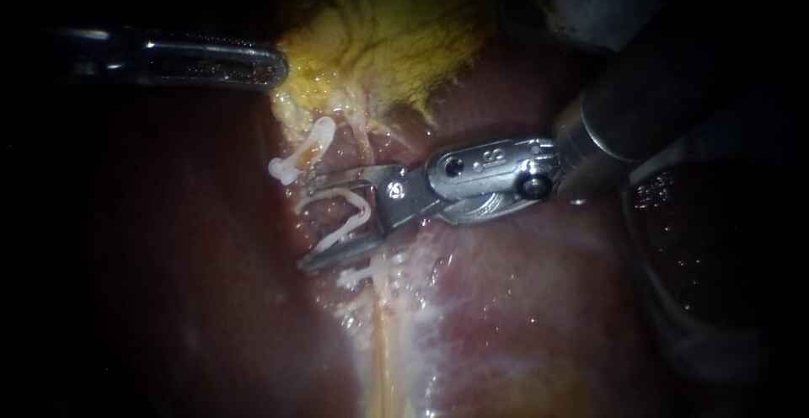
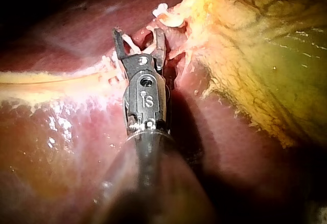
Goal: Clipping third clip right tube
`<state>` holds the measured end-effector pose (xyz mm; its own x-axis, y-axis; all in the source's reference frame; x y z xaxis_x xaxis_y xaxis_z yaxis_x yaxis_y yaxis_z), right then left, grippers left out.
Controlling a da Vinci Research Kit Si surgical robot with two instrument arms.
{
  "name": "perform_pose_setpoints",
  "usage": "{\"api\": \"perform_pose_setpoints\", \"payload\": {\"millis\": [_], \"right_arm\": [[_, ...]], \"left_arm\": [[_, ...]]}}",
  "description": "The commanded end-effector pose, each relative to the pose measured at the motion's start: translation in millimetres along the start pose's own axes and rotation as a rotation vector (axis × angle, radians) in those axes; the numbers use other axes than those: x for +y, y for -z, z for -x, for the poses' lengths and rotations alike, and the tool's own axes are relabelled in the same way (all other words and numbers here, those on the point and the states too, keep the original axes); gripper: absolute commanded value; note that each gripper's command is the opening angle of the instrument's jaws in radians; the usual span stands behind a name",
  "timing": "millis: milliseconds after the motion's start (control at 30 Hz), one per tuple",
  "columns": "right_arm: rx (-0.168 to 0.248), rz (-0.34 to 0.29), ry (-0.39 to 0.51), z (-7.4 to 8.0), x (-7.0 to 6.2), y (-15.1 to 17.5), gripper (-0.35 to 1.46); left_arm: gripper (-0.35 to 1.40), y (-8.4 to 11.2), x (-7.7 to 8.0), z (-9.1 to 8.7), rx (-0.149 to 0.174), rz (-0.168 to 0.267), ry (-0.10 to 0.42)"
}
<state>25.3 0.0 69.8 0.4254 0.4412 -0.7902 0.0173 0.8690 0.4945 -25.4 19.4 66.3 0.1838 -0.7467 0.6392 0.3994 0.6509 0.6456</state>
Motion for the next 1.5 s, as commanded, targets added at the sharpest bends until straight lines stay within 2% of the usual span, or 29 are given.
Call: {"api": "perform_pose_setpoints", "payload": {"millis": [33, 167, 367, 500, 600, 733, 933, 1033, 1133, 1267, 1367, 1500], "right_arm": [[0.000, -0.001, 0.000, -0.1, -0.1, 0.1, 0.51], [0.001, -0.006, -0.004, -0.8, -0.4, 1.0, 0.51], [0.006, -0.026, -0.044, -3.2, -1.0, 5.2, 0.51], [0.008, -0.040, -0.080, -3.6, -0.8, 8.3, 0.51], [0.007, -0.046, -0.109, -2.9, -0.4, 10.1, 0.51], [0.006, -0.045, -0.146, -1.2, 0.8, 11.1, 0.51], [0.000, -0.030, -0.221, 1.3, 2.8, 10.0, 0.51], [0.011, -0.049, -0.256, 2.4, 3.5, 8.9, 0.51], [0.047, -0.098, -0.314, 3.4, 4.2, 7.5, 0.51], [0.128, -0.235, -0.394, 4.0, 4.4, 6.0, 0.51], [0.201, -0.294, -0.440, 3.8, 4.5, 5.0, 0.51], [0.288, -0.340, -0.495, 3.1, 4.6, 4.2, 0.51]], "left_arm": [[-0.35, 0.0, 0.0, 0.0, 0.000, 0.000, 0.000], [-0.35, 0.2, 0.1, 0.0, 0.000, -0.001, -0.001], [-0.35, 0.5, 0.1, -0.1, 0.001, -0.003, -0.001], [-0.35, 0.7, 0.2, -0.1, 0.001, -0.004, -0.001], [-0.35, 0.7, 0.2, -0.1, 0.001, -0.005, -0.001], [-0.35, 0.9, 0.2, 0.0, 0.001, -0.005, -0.001], [-0.35, 1.0, 0.2, 0.0, 0.002, -0.006, -0.001], [-0.35, 1.0, 0.2, 0.0, 0.002, -0.006, -0.001], [-0.35, 1.0, 0.2, 0.0, 0.001, -0.003, -0.001], [-0.35, 1.0, 0.2, 0.0, 0.001, -0.003, -0.001], [-0.35, 1.0, 0.2, 0.0, 0.001, -0.003, -0.001], [-0.35, 1.0, 0.2, 0.0, 0.001, -0.003, -0.001]]}}
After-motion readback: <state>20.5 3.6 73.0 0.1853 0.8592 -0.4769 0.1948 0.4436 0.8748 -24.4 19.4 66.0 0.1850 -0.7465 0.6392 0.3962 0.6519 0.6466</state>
